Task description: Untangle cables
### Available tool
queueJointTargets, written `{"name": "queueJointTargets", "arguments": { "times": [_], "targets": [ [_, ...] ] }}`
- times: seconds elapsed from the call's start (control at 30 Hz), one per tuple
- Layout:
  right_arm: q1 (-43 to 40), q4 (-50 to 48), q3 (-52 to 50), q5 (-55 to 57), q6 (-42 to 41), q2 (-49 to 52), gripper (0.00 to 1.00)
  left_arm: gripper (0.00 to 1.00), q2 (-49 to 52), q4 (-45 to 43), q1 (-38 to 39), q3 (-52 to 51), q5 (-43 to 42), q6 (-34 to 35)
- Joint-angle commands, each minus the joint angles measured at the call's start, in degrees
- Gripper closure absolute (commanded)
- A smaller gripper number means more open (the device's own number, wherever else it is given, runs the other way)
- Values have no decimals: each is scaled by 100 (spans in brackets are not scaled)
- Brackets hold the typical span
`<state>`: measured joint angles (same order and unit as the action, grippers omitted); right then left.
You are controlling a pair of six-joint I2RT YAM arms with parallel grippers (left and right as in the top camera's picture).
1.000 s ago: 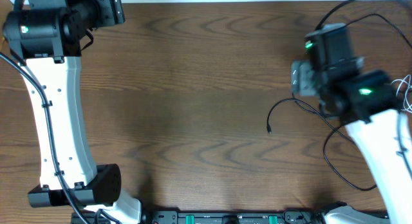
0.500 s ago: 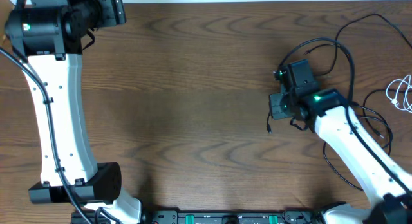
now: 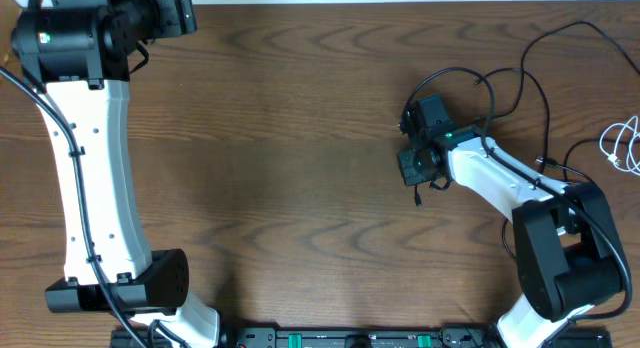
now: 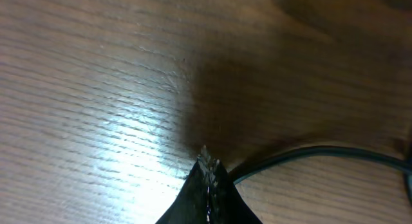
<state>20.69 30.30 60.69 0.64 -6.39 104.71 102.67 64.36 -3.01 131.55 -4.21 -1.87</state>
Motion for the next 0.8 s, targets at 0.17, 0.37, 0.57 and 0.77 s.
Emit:
{"name": "queueJointTargets", "arguments": {
  "times": [0.17,0.37,0.57,0.77],
  "targets": [
    [-409,-24,26,181,22,195,99,19,52,7,-13,-140,-31,24],
    [-1032,-7,24,197,-140,315,99,19,52,-15,-13,-199,-31,24],
    [-1646,31,17,227,-291,323,99,19,52,-15,-13,-199,-31,24],
    [-2264,35,15,490,-343,323,98,19,52,-15,-13,-199,-31,24]
  ]
}}
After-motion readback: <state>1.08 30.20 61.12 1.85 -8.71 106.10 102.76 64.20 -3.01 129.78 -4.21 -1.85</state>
